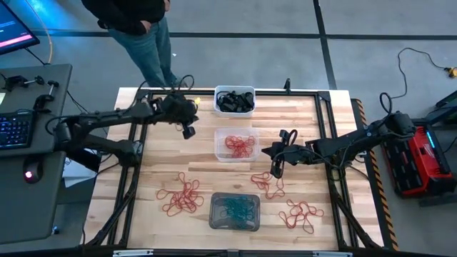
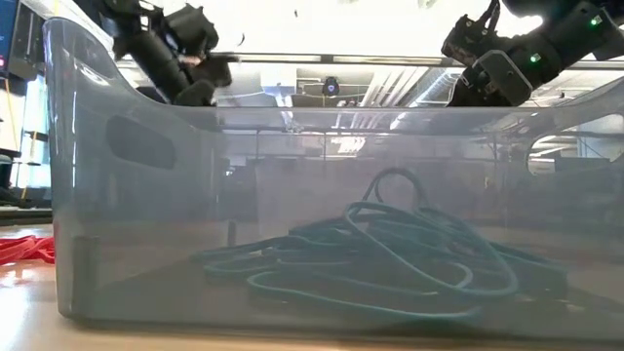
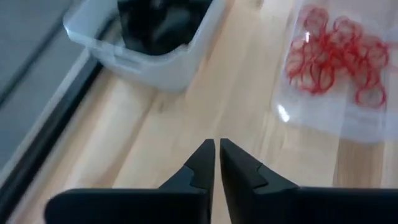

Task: Sort rubber bands into baskets
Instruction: Put the red rubber band into the transparent bin

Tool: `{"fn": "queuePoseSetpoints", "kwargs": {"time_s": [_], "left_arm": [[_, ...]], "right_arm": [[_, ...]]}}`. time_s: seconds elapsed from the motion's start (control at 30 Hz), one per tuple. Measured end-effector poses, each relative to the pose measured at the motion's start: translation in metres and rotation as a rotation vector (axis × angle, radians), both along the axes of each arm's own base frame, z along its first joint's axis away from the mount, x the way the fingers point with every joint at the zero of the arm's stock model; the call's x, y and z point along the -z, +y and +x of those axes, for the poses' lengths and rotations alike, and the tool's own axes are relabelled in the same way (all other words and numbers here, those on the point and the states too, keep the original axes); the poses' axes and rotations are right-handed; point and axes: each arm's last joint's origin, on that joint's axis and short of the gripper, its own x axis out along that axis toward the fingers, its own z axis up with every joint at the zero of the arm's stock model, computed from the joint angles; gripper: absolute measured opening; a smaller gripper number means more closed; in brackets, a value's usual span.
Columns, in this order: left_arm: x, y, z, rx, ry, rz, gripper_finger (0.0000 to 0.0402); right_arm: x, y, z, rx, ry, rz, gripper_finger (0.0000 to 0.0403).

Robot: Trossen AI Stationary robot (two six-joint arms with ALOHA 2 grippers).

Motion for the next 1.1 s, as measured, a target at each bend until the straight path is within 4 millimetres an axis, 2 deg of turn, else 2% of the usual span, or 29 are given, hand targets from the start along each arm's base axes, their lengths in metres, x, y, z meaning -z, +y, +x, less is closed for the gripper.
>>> {"fn": "queuePoseSetpoints", "kwargs": {"time_s": [0.27,0.53,0.67,0.93,1.1], "left_arm": [[0.025,0.036,-0.017,0.034,0.113,-0.116,0.0001],[0.052,0.068,-0.024,-0.075,0.243,-0.164,0.0003],[0.060,0.079,-0.020,-0.136,0.327,-0.121,0.0025],[0.081,0.089,-0.015,-0.144,0.402,-0.149,0.0093],[0.085,0.091,-0.012,-0.153,0.390,-0.140,0.0104]], "right_arm": [[0.000,0.000,0.000,0.002,0.000,0.001,0.0000],[0.000,0.000,0.000,-0.002,0.000,0.007,0.0000],[0.000,0.000,0.000,-0.001,-0.001,0.008,0.0000],[0.000,0.000,0.000,-0.005,0.002,0.009,0.0000],[0.000,0.000,0.000,-0.005,0.004,0.008,0.0000]]}}
